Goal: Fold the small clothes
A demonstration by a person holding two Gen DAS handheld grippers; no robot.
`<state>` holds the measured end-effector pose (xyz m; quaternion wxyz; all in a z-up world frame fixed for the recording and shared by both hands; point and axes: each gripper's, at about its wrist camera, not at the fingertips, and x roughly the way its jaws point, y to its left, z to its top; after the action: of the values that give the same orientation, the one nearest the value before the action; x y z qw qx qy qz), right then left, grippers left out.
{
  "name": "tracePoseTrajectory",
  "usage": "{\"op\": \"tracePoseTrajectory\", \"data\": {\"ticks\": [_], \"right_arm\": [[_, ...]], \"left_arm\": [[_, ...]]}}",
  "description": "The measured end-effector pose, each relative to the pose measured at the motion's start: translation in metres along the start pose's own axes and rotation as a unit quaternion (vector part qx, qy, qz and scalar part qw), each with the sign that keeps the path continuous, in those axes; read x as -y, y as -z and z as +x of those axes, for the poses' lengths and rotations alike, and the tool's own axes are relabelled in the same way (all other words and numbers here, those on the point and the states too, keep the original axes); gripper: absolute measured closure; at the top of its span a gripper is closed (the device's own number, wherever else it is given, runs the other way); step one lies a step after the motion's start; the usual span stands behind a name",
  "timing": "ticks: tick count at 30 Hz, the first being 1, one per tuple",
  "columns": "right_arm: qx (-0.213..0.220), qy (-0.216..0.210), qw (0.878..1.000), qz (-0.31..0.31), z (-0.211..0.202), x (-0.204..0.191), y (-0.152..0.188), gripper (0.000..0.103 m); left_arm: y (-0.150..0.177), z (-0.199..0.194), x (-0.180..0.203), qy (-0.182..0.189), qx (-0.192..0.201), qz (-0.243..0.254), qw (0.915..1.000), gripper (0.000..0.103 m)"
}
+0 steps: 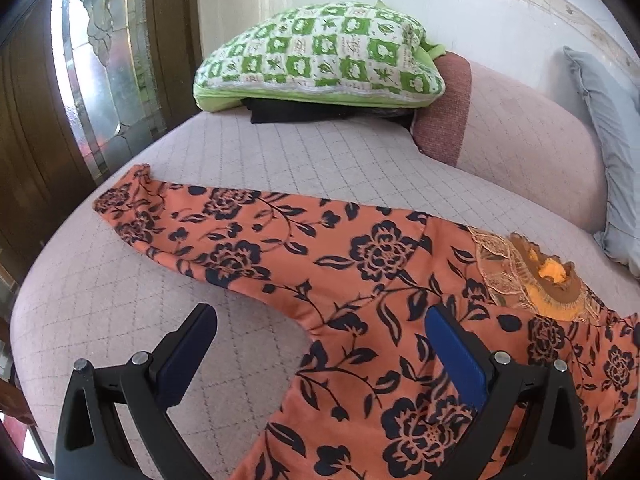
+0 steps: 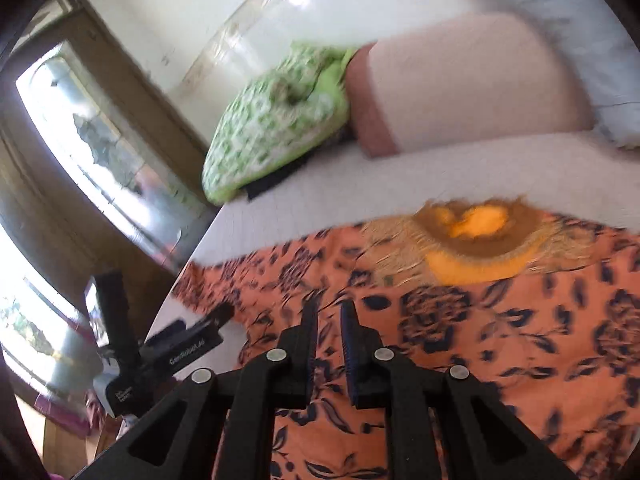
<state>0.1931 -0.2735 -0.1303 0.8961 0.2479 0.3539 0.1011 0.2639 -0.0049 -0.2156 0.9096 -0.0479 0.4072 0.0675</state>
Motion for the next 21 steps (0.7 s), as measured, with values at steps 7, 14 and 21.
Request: {"op": "tracePoseTrajectory", "data": {"ticks": [7,14,21], "right_arm": [[0.034,0.052,0.983,0.171,-0.066,0.092,0.026,0.089],[0.119,0.090,0.939,0.311,-0.122,0.184,0.040,0.089],[0.078,0.101,0.923,0.364,-0.102,0.218,0.044,0.089]], "left_arm": [[0.012,0.017,0.022,0.068,-0.044,0.029,0.9963,0.025],[0.028,0.057,0.054,0.110,-0.118,0.070,0.9844,0.052],[0.030,0.057,0.083,0.129,-0.108,0.112,0.9793,0.042]]}}
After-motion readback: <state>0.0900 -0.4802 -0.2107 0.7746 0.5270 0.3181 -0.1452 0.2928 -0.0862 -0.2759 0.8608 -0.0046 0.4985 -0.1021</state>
